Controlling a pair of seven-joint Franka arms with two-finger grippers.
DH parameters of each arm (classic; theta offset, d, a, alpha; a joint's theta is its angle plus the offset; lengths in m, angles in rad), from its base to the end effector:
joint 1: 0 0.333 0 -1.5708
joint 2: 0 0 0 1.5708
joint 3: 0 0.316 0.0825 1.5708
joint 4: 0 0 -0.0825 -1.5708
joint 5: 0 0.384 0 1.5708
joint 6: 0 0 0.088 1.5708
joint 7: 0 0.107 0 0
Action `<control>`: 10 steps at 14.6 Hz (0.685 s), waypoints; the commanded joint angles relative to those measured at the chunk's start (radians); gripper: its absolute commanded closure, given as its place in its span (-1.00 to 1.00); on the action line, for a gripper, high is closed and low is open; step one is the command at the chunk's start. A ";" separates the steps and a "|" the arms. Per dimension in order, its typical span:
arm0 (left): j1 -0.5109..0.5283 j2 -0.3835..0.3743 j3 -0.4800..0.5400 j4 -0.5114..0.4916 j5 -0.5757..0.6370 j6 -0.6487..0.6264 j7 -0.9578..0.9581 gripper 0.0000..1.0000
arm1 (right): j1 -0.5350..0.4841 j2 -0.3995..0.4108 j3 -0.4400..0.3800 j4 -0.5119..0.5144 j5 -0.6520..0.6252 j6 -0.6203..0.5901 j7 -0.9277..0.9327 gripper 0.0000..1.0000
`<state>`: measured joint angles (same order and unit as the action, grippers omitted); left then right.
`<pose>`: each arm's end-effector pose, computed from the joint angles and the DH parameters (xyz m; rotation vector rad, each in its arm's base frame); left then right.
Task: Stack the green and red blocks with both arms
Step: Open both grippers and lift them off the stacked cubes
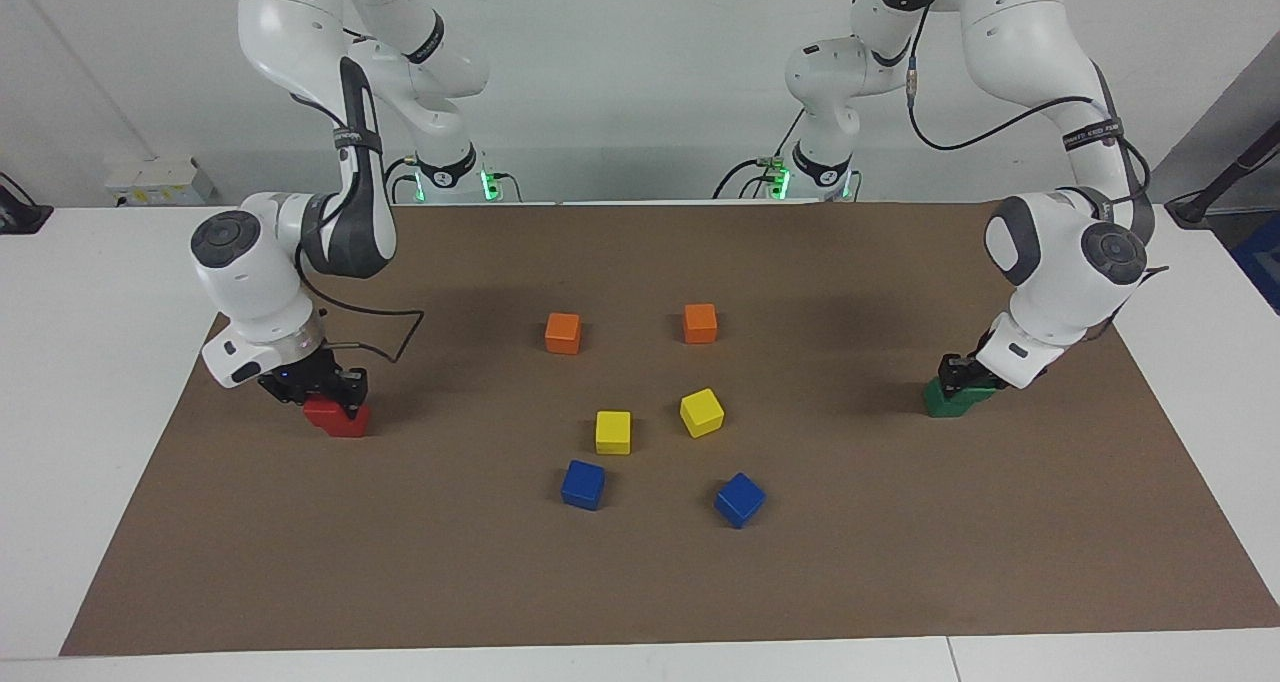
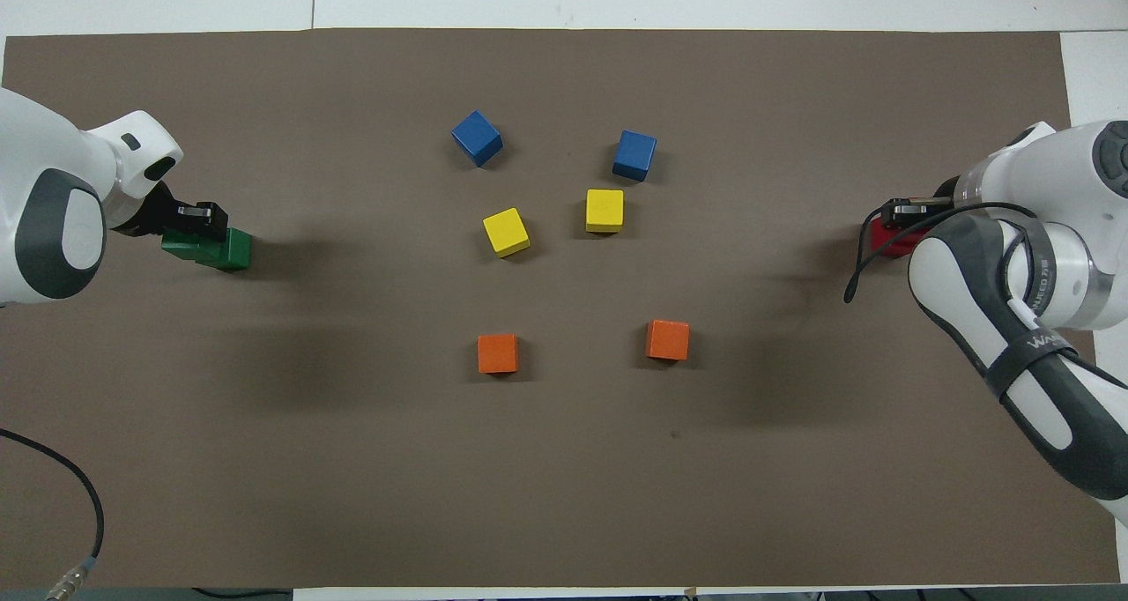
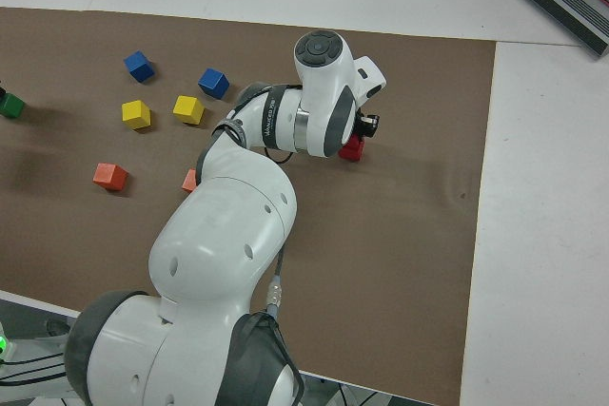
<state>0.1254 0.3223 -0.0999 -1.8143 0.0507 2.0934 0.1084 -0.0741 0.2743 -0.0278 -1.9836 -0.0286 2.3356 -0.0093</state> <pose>0.6296 0.0226 0.3606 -3.1277 0.1638 0.0658 0.6071 -0.0619 0.3353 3.1042 -0.1122 0.1181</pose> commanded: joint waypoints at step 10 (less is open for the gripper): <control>0.005 -0.054 -0.004 -0.114 -0.017 0.112 0.019 -1.00 | -0.026 -0.006 0.012 -0.015 -0.010 0.025 0.015 -1.00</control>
<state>0.1253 0.3096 -0.1024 -1.8673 0.0488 2.1778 0.1085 -0.0808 0.2740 -0.0281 -1.9864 -0.0286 2.3378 -0.0089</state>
